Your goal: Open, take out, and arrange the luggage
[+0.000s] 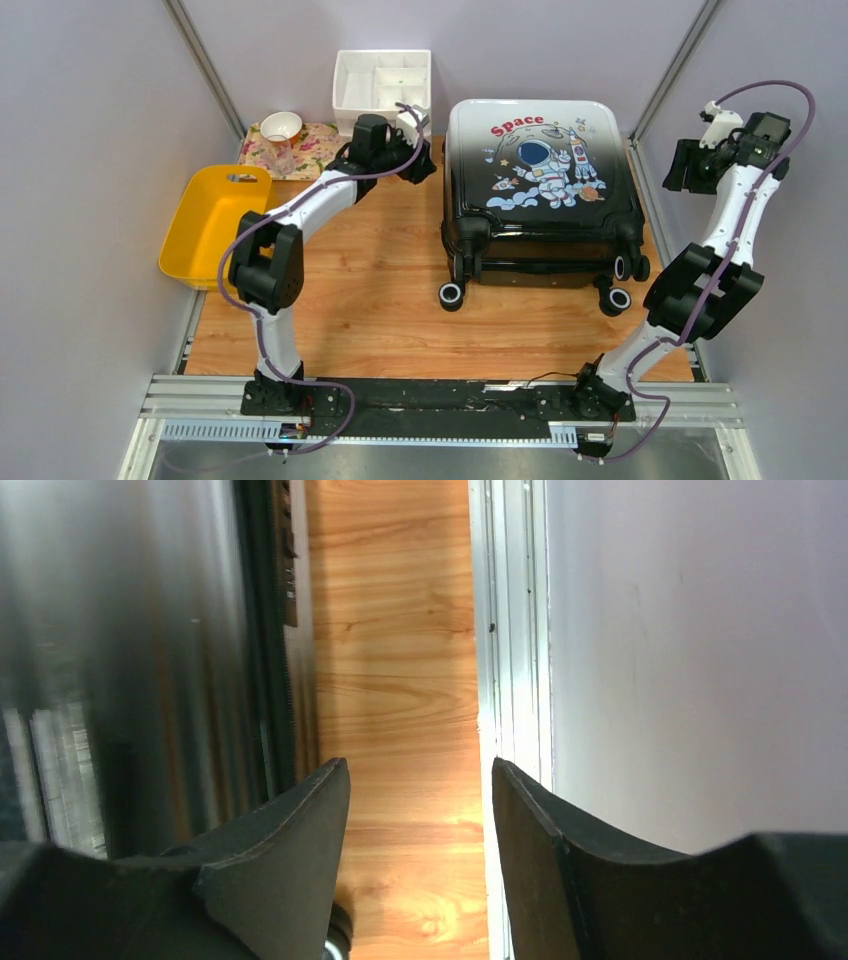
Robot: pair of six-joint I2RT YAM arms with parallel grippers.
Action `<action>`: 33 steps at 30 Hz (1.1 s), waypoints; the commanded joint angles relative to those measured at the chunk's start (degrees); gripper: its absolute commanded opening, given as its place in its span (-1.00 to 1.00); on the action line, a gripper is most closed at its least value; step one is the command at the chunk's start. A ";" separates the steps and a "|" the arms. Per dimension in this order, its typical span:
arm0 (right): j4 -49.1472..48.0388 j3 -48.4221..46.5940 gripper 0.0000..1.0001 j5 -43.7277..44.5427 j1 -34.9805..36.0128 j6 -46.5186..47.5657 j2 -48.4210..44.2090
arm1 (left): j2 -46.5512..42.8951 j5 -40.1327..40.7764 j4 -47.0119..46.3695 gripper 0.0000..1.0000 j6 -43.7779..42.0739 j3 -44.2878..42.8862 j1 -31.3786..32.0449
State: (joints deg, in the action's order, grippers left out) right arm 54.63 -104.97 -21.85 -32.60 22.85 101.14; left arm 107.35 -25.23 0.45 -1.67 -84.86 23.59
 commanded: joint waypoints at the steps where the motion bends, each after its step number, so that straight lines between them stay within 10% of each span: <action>1: -3.83 2.21 0.12 -0.37 -0.36 3.42 1.51 | 8.92 1.17 1.14 0.18 2.71 -11.63 0.31; 10: -2.61 22.77 0.18 -14.10 -1.94 23.45 -4.63 | 17.01 -4.90 -5.62 0.18 -0.08 -17.62 6.90; 23: 17.26 24.01 0.23 -19.11 -19.25 46.48 -8.93 | 28.98 -2.20 -8.97 0.39 0.88 -35.82 15.97; 33: 23.49 36.93 0.22 -24.73 -15.23 59.40 -17.02 | -7.27 0.45 -5.39 0.58 5.36 2.82 1.02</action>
State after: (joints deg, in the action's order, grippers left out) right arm 67.40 -72.03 -39.68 -52.51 73.19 87.39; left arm 118.85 -21.56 -6.26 0.45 -94.21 30.09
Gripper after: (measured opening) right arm 0.610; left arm 0.788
